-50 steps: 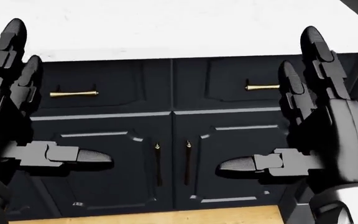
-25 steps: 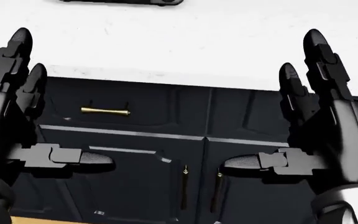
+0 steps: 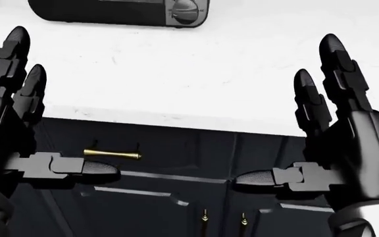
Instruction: Open the toaster oven door.
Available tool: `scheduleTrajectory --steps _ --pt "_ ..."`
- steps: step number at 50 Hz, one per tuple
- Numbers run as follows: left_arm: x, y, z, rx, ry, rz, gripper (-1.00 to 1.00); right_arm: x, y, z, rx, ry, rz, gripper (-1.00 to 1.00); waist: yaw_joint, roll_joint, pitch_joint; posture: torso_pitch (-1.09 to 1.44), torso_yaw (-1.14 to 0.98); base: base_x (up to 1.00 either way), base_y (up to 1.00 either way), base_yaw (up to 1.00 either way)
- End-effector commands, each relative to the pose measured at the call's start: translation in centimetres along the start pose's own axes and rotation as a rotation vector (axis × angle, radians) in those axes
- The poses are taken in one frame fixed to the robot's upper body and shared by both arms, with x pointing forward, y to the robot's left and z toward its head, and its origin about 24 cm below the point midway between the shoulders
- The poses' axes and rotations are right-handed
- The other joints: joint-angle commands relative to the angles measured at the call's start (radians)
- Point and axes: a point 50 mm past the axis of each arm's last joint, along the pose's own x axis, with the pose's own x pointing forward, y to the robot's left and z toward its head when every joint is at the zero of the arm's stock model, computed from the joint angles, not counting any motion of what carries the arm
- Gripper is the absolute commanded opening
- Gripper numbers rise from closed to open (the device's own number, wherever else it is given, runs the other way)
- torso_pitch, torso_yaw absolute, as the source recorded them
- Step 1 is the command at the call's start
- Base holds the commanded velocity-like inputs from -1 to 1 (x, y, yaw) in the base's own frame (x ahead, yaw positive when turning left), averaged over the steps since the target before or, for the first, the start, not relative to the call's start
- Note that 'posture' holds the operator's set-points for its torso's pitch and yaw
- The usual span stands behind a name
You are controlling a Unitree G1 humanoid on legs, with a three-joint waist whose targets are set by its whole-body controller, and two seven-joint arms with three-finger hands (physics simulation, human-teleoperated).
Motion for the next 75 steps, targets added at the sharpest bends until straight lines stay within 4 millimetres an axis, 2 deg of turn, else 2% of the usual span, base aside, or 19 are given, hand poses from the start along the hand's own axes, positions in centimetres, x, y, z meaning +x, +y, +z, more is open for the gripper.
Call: scheduleTrajectory --steps 1,5,8,12,15,19,21,23,29,32,33,36,42,45,47,50,51,56,75 --pt "0.0 -0.3 1.1 0.001 -0.068 -0.014 1.0 0.0 0.1 1.1 -0.007 -0.067 0.004 1.0 0.001 0.003 -0.006 0.0 0.0 0.51 0.0 0.0" --pt "-0.1 -0.3 1.2 0.001 -0.069 -0.015 1.0 -0.1 0.1 1.3 -0.002 -0.076 0.008 1.0 0.008 -0.075 -0.03 0.0 0.0 0.5 0.0 0.0" --pt "0.0 -0.3 1.3 0.002 -0.071 -0.014 1.0 -0.1 0.1 1.3 -0.001 -0.078 0.009 1.0 -0.005 -0.085 0.014 0.0 0.0 0.38 0.0 0.0" --pt "-0.1 -0.2 1.4 0.002 -0.072 -0.014 1.0 -0.1 0.2 1.5 -0.002 -0.084 0.01 1.0 -0.02 -0.064 -0.018 0.0 0.0 0.15 0.0 0.0" --pt "0.0 -0.2 1.4 0.002 -0.072 -0.015 1.0 0.0 0.2 1.5 -0.003 -0.084 0.011 1.0 -0.029 -0.05 0.002 0.0 0.0 0.03 0.0 0.0" --pt "-0.1 -0.2 1.5 0.002 -0.073 -0.014 1.0 0.0 0.2 1.4 -0.007 -0.08 0.011 1.0 -0.032 0.019 -0.048 0.0 0.0 0.08 0.0 0.0" --pt "-0.1 -0.2 1.4 0.002 -0.072 -0.013 1.0 0.0 0.2 1.3 -0.008 -0.078 0.01 1.0 -0.015 0.02 -0.005 0.0 0.0 0.32 0.0 0.0" --pt "0.0 -0.2 1.3 0.001 -0.071 -0.013 1.0 0.0 0.2 1.3 -0.007 -0.078 0.008 1.0 -0.006 0.019 0.001 0.0 0.0 0.38 0.0 0.0" --pt "-0.1 -0.1 1.0 -0.001 -0.068 -0.01 1.0 -0.1 0.1 1.2 -0.001 -0.082 0.006 1.0 -0.002 -0.036 0.01 0.0 0.0 0.37 0.0 0.0" --pt "-0.3 0.1 1.2 -0.003 -0.07 -0.004 1.0 -0.1 0.1 1.1 -0.001 -0.08 0.006 1.0 -0.012 -0.122 -0.019 0.0 0.0 0.37 0.0 0.0" --pt "-0.3 0.1 1.2 -0.004 -0.071 -0.003 1.0 0.0 0.1 1.1 -0.002 -0.079 0.005 1.0 -0.018 -0.081 0.001 0.0 0.0 0.37 0.0 0.0" --pt "-0.3 0.1 1.0 -0.005 -0.07 -0.002 1.0 0.0 0.1 1.0 -0.003 -0.076 0.005 1.0 -0.019 -0.081 -0.014 0.0 0.0 0.37 0.0 0.0" --pt "-0.5 0.2 0.9 -0.007 -0.07 0.003 1.0 -0.1 0.0 1.0 0.007 -0.082 0.001 1.0 -0.032 -0.017 -0.001 0.0 0.0 0.32 0.0 0.0" --pt "-0.6 0.3 1.1 -0.008 -0.074 0.01 1.0 -0.1 0.1 1.2 0.014 -0.089 0.006 1.0 -0.041 0.042 -0.044 0.0 0.0 0.03 0.0 0.0" --pt "-0.8 0.5 1.4 -0.002 -0.091 0.027 1.0 -0.1 0.1 1.3 0.015 -0.091 0.005 1.0 -0.042 0.037 -0.007 0.0 0.0 0.0 0.0 0.0" --pt "-1.4 0.9 1.8 0.04 -0.137 0.04 1.0 0.0 0.1 1.2 0.017 -0.093 0.004 1.0 -0.033 0.023 -0.003 0.0 0.0 0.0 0.0 0.0" --pt "-1.8 0.9 2.2 0.049 -0.171 0.031 1.0 0.0 0.1 1.2 0.017 -0.093 0.004 1.0 -0.023 0.005 -0.036 0.0 0.0 0.0 0.0 0.0" --pt "-1.7 0.7 2.0 0.055 -0.141 0.011 1.0 0.0 0.0 1.2 0.018 -0.1 0.003 1.0 -0.009 -0.05 -0.036 -0.02 0.0 0.0 0.0 0.0" --pt "-1.7 0.7 2.0 0.056 -0.139 0.011 1.0 -0.1 0.0 1.7 0.018 -0.11 -0.001 1.0 -0.018 -0.035 -0.162 -0.21 0.0 0.0 0.0 0.0"
